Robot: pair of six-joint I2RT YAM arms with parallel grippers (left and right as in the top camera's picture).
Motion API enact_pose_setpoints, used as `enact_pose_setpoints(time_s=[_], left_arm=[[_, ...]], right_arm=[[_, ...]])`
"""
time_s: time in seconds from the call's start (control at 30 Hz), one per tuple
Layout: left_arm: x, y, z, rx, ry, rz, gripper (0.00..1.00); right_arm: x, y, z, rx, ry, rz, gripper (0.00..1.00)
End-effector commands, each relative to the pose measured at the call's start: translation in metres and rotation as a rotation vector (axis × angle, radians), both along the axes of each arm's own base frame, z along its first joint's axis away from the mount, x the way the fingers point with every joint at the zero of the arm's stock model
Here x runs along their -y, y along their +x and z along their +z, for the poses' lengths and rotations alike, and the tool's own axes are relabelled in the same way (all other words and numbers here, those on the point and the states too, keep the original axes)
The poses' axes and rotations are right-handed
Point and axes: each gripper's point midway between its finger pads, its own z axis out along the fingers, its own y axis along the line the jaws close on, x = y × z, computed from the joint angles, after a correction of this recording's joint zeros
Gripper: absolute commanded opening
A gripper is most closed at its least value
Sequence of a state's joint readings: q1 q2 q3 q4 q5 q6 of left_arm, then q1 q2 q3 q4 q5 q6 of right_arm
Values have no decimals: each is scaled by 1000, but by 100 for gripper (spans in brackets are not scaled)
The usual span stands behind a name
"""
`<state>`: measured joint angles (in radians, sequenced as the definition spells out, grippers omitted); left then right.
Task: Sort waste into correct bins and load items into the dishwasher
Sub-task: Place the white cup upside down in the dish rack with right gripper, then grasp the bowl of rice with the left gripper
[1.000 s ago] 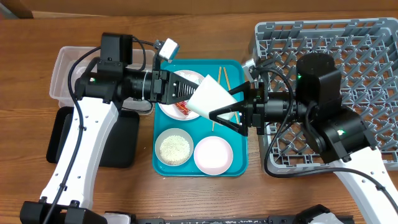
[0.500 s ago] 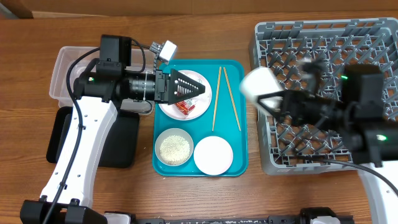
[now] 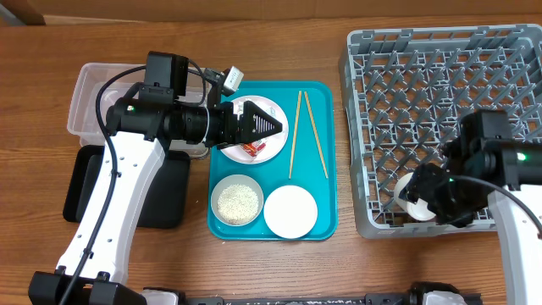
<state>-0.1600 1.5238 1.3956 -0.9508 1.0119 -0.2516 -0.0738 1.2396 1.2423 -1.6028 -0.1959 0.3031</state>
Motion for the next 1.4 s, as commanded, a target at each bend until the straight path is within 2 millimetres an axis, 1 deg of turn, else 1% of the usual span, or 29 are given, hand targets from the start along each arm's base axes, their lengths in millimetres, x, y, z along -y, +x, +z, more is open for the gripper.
enact_pose_setpoints(time_s=[0.0,0.07,0.13,0.23,0.27,0.3,0.33,0.37,0.6,0.73,0.77,0.83,0.87,0.93,0.97,1.0,1.03,1.1,1.2,1.27,1.33,1.37], left_arm=[[-1,-2,-6,1,29,-1,100],[-1,-5,-7,-14,32,-5,100],[-1,-9,-9,-11,38,-23,100],[-1,-12,-11,-7,45,-35,100],[-1,-12,-11,-9,45,-36,100],[-1,-13,-11,-10,46,-37,100],[-1,-13,-11,-12,46,-37,100],[-1,-13,-11,-16,46,-37,100],[0,-18,-13,-19,54,-52,100],[1,-20,-19,-22,92,-54,100],[2,-22,-21,-27,105,-57,100],[0,-26,-29,-47,160,-53,94],[-3,-28,-37,-58,213,-45,93],[-19,-32,-60,-99,387,-3,93],[-25,-35,-67,-127,452,21,93],[-34,-41,-78,-165,557,55,93],[-41,-46,-86,-182,647,78,93],[-47,-53,-97,-191,772,110,93],[-51,-57,-114,-179,926,196,91],[-44,-54,-130,-127,973,246,82],[-39,-51,-143,-96,984,268,72],[-38,-51,-152,-94,993,293,70]], right_arm=[[6,-2,-19,-60,-34,-7,65],[6,-2,-28,-78,-32,-6,65],[-1,1,-36,-72,9,8,64],[-7,6,-41,-49,46,19,64],[-7,7,-41,-44,48,19,68],[-7,8,-41,-41,48,19,79],[-8,9,-41,-36,53,20,89],[-10,10,-41,-32,65,20,90],[-15,10,-39,-30,97,23,91],[-18,13,-38,-13,112,29,87],[-22,15,-36,1,136,49,85],[-36,25,-25,74,220,113,80],[-40,30,-19,108,244,134,80],[-46,43,-2,196,276,166,80],[-47,49,5,234,280,172,80],[-48,54,14,279,286,180,80],[-50,61,26,339,295,192,80],[-55,71,46,437,318,214,81],[-66,80,77,590,374,261,80],[-73,81,94,674,411,295,81],[-76,81,102,708,426,310,81],[-77,80,104,714,429,314,81]])
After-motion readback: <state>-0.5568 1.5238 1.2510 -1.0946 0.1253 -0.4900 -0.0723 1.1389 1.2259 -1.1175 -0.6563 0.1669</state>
